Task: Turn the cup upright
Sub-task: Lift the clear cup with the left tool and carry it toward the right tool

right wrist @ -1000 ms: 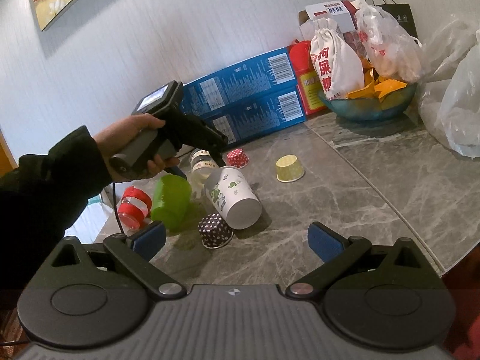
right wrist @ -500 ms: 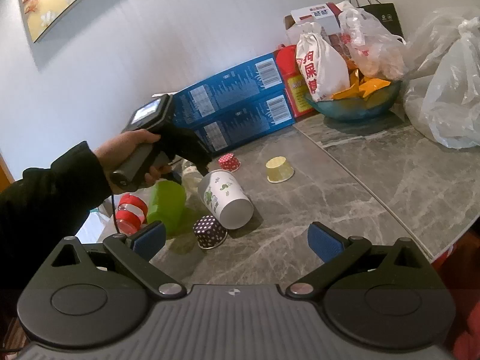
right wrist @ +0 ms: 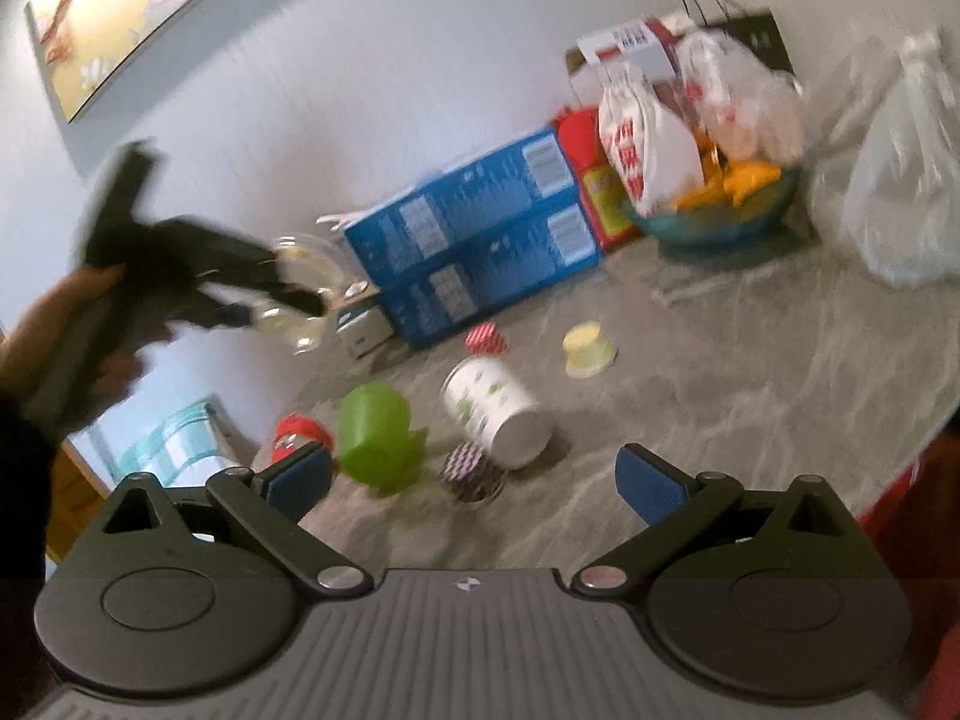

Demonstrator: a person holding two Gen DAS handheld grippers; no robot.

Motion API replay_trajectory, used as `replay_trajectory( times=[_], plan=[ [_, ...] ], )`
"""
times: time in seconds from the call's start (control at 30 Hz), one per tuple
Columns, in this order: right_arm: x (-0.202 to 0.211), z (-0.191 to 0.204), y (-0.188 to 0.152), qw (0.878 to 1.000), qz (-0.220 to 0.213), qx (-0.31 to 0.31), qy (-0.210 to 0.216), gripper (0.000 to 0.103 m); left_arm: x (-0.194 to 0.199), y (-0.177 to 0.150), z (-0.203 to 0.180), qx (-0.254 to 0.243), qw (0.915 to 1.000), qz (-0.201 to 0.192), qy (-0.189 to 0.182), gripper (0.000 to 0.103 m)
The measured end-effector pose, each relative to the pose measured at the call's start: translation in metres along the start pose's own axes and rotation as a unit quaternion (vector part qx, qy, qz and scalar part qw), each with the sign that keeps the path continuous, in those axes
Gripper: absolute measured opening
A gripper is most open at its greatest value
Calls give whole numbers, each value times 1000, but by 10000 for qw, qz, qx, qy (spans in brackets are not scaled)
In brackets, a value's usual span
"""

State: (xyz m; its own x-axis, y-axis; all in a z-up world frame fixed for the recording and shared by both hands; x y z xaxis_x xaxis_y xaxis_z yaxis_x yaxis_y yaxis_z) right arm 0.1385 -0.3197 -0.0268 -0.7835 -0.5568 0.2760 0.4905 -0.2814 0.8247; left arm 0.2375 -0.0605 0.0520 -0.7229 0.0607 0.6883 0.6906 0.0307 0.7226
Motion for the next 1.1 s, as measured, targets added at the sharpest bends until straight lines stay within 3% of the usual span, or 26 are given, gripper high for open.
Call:
replay_trajectory(
  times=[0.07, 0.17, 0.27, 0.4, 0.53, 0.63, 0.77, 0.9, 1.1],
  plan=[
    [8, 8, -8, 9999, -71, -73, 118, 102, 25, -31, 3, -63, 9999, 0, -78, 57],
    [12, 14, -24, 9999, -27, -101, 27, 102, 35, -83, 9, 147, 9990, 343, -259, 57],
    [7, 14, -41, 9989, 244, -384, 82, 102, 32, -124, 12, 490, 9945, 681, -627, 57],
    [4, 13, -57, 9969, 479, -617, -14, 102, 10, -160, 22, 969, 9866, 1053, -779, 57],
    [-5, 12, -65, 9948, 700, -727, -164, 102, -3, -178, 17, 1008, 9865, 1110, -658, 57],
    [-16, 15, -71, 9924, 958, -701, -317, 102, -14, -183, 6, 962, 9843, 1229, -830, 57],
    [-34, 20, -77, 9887, 1216, -808, -336, 102, -25, -189, 1, 671, 9858, 1344, -751, 57],
    [-57, 29, -82, 9826, 1552, -936, -399, 102, -28, -190, 5, 724, 9850, 1324, -837, 57],
    [-97, 53, -88, 9682, 2243, -1104, -138, 102, -33, -194, 3, 614, 9837, 1428, -908, 59]
  ],
)
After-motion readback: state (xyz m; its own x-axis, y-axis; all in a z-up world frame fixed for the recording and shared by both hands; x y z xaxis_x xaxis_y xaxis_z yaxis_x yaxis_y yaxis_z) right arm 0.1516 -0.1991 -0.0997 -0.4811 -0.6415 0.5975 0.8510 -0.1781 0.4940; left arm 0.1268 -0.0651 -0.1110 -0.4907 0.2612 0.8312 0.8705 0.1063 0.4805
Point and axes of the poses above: each gripper's, at about its wrist camera, not at the fingertips, and x roughly against the way its jaws point, z to its left, y to its top, the point moved 6 cm from there along -x, roughly the way its jaws point, and after that the axes turned 8 degrees about -z, right-handed, at the moved point
